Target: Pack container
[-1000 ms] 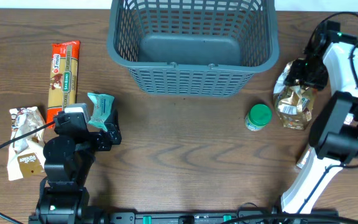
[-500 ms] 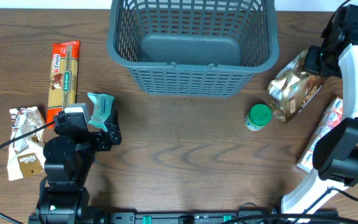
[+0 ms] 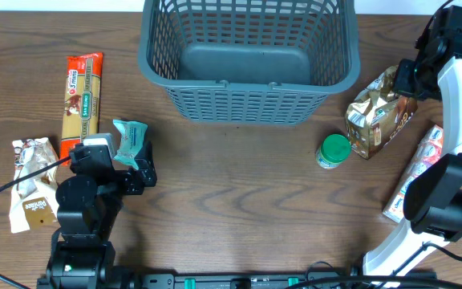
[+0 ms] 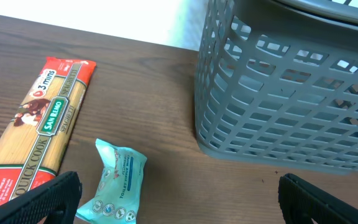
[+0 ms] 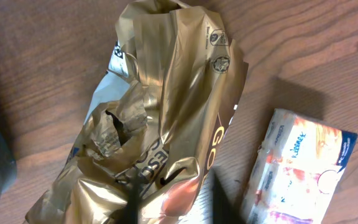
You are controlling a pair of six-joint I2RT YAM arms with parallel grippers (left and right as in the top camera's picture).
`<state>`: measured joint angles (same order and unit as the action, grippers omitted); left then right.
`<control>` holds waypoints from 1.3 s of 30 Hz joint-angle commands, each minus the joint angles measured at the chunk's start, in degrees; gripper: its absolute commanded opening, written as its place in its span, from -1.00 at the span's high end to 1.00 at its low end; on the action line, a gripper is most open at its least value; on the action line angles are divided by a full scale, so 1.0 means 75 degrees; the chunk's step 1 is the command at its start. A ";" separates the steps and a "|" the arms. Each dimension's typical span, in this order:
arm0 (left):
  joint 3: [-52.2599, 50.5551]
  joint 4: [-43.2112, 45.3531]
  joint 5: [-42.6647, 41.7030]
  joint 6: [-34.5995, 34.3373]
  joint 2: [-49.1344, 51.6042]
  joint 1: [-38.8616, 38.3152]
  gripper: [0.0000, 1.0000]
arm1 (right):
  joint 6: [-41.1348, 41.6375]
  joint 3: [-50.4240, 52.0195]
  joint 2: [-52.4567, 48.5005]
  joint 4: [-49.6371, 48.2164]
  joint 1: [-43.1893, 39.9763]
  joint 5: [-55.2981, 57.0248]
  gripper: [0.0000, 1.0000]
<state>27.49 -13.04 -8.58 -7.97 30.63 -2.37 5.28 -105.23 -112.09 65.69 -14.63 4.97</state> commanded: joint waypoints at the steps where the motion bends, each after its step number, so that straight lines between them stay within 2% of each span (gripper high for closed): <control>1: 0.0213 0.0032 0.0093 -0.0090 -0.0003 -0.0023 -0.97 | -0.0026 -0.0099 0.0204 -0.0085 0.0061 0.0108 -0.93; 2: 0.0213 0.0032 0.0093 -0.0093 -0.0003 -0.0023 -0.97 | -0.0015 -0.0099 0.0204 -0.0117 0.0064 0.0108 -0.98; 7: 0.0213 0.0032 0.0093 -0.0093 -0.0003 -0.0023 -0.97 | 0.0440 -0.0105 0.0204 -0.0309 0.0061 0.0221 -0.98; 11: 0.0213 0.0032 0.0093 -0.0093 -0.0003 -0.0023 -0.97 | 0.1276 -0.0105 0.0198 -0.0309 0.0050 0.0807 -0.99; 18: 0.0213 0.0032 0.0093 -0.0093 -0.0003 -0.0023 -0.97 | 0.2326 -0.0079 0.0015 -0.0347 0.0035 0.0938 -0.99; 39: 0.0213 0.0032 0.0090 -0.0093 -0.0003 -0.0023 -0.97 | 0.2550 -0.0044 -0.2343 -0.0283 0.0064 0.0221 -0.99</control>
<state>27.49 -13.02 -8.58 -7.97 30.63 -2.37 23.77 -105.43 -126.10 63.31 -14.66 7.53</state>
